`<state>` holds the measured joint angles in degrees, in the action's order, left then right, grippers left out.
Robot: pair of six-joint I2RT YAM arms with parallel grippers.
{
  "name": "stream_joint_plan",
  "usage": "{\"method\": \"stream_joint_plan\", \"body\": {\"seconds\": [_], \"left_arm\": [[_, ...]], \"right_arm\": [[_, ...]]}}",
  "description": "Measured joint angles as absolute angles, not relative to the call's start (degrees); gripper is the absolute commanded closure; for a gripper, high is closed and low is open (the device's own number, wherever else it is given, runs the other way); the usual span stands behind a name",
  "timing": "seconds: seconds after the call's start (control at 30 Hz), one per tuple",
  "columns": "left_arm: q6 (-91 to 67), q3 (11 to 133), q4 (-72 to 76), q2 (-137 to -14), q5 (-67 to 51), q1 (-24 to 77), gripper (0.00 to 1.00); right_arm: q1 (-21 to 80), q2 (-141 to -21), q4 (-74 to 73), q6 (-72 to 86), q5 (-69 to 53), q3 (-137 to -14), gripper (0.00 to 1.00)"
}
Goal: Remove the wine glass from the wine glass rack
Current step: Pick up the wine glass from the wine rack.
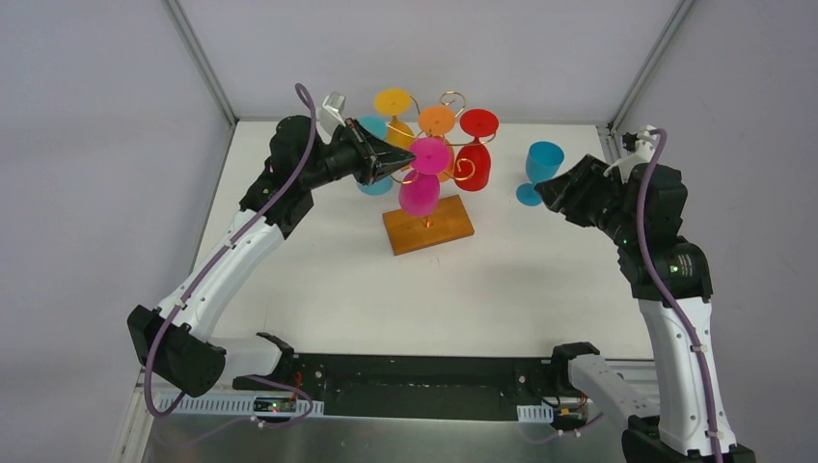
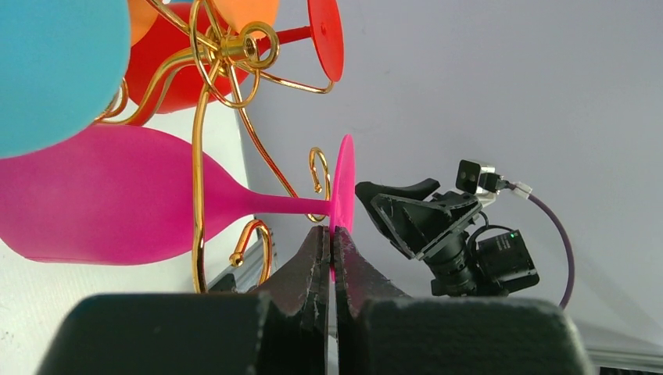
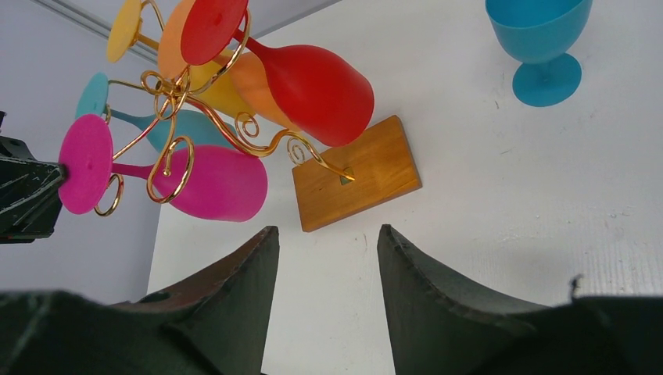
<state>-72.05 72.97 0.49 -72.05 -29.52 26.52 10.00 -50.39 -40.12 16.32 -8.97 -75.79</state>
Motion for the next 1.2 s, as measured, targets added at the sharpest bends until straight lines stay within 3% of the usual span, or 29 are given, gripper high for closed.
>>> {"method": "stream_joint_plan", "body": {"seconds": [0.4, 0.67, 0.9, 1.2], "left_arm": [[-70.94, 72.66, -2.42, -67.7, -29.56, 28.45, 1.0], [-69.28, 68.07, -4.01, -58.74, -31.07, 28.53, 1.0], [-64.86, 63.99, -6.98, -52.69, -33.8, 28.53, 1.0], [-55.88, 60.58, -10.02, -46.74, -38.11, 28.53, 1.0]], "right_arm": [[10.02, -49.84, -40.95, 17.76, -13.41, -75.83, 0.44], [10.07, -49.43, -40.49, 20.62, -26.15, -75.31, 0.41], [10.07, -47.2, -32.71, 30.11, -36.82, -65.87, 0.41], [11.49, -40.34, -22.37, 41.95, -41.8, -56.93, 0.41]]}}
